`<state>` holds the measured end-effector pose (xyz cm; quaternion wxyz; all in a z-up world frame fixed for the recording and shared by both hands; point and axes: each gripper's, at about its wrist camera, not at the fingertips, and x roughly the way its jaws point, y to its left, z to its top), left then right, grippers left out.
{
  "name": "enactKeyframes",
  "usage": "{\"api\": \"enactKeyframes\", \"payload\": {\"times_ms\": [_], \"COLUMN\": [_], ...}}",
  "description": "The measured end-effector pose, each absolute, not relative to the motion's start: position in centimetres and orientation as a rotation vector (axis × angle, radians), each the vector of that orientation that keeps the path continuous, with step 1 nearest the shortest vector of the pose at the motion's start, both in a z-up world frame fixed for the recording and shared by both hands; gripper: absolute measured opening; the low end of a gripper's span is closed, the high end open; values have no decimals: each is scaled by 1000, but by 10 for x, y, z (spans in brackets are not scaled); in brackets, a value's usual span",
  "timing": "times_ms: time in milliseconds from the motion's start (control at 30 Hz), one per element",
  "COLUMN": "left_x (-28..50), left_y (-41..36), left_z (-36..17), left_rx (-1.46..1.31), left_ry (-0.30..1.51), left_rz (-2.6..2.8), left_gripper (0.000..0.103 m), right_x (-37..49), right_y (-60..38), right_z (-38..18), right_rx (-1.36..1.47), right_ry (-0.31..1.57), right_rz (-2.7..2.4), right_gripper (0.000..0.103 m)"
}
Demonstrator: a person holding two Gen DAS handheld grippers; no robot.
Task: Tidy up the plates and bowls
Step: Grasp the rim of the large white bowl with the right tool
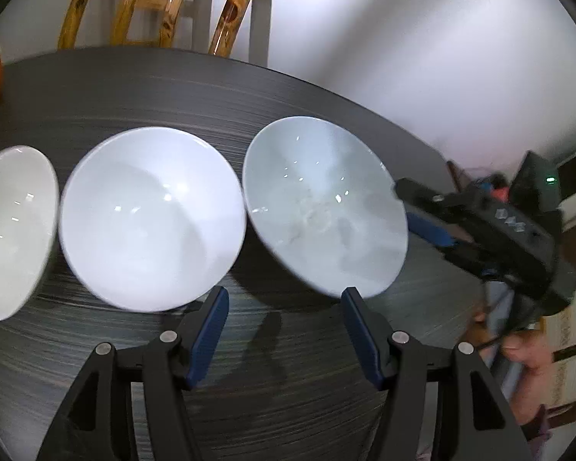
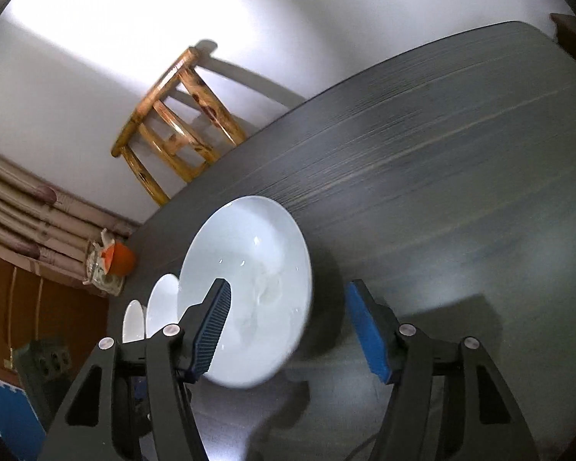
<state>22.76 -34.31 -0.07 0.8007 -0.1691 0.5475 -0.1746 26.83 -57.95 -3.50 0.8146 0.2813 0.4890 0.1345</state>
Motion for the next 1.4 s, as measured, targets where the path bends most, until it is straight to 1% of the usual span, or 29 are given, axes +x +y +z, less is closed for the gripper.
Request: {"api": "enactKeyframes", "payload": {"times_ms": [133, 300, 333, 367, 400, 433, 467, 533, 567, 600, 633, 700, 733, 767, 800, 833, 967, 1133, 1400], "left_x": [238, 244, 243, 243, 244, 245, 245, 245, 245, 245, 244, 241, 239, 237, 236, 236, 221, 187, 103], "left_y": [-343, -338, -338, -336, -334, -332, -335, -335, -335, -337, -339, -342, -341, -338, -336, -333, -339, -335, -278], "left_z": [-9, -20, -21, -22, -22, -23, -26, -26, -27, -28, -27, -25, -25, -25, -26, -27, -21, -10, 2], "left_rx": [-420, -514, -532, -554, -574, -600, -615, -622, -618, -605, -582, -517, -498, -480, -476, -472, -423, -375, -330], "left_ry": [1201, 1192, 1191, 1180, 1165, 1157, 1159, 1168, 1171, 1170, 1169, 1157, 1150, 1151, 1154, 1159, 1159, 1149, 1140], "left_rz": [-367, -364, -360, -356, -354, -356, -363, -369, -370, -380, -374, -347, -338, -325, -322, -323, -341, -361, -310], "left_gripper": [62, 62, 62, 62, 62, 62, 62, 61, 60, 57, 51, 47, 38, 32, 21, 20, 20, 20, 20], "right_x": [287, 305, 307, 310, 313, 315, 319, 324, 326, 327, 328, 325, 323, 322, 320, 316, 295, 249, 167], "right_y": [-575, -570, -568, -567, -565, -564, -563, -562, -562, -561, -560, -558, -558, -559, -561, -565, -575, -579, -535], "right_z": [-42, -52, -54, -56, -59, -60, -63, -66, -68, -70, -71, -71, -71, -71, -72, -73, -78, -75, -57], "right_rx": [567, 531, 524, 522, 524, 526, 525, 520, 519, 520, 530, 500, 492, 496, 507, 524, 576, 613, 588], "right_ry": [1080, 1116, 1123, 1131, 1141, 1150, 1161, 1177, 1182, 1193, 1200, 1198, 1198, 1202, 1205, 1203, 1210, 1204, 1195], "right_rz": [283, 290, 296, 302, 313, 320, 326, 326, 328, 336, 354, 364, 367, 371, 375, 379, 393, 390, 440], "right_gripper": [61, 61, 57, 50, 45, 38, 34, 32, 29, 26, 19, 18, 17, 16, 16, 15, 12, 12, 12]}}
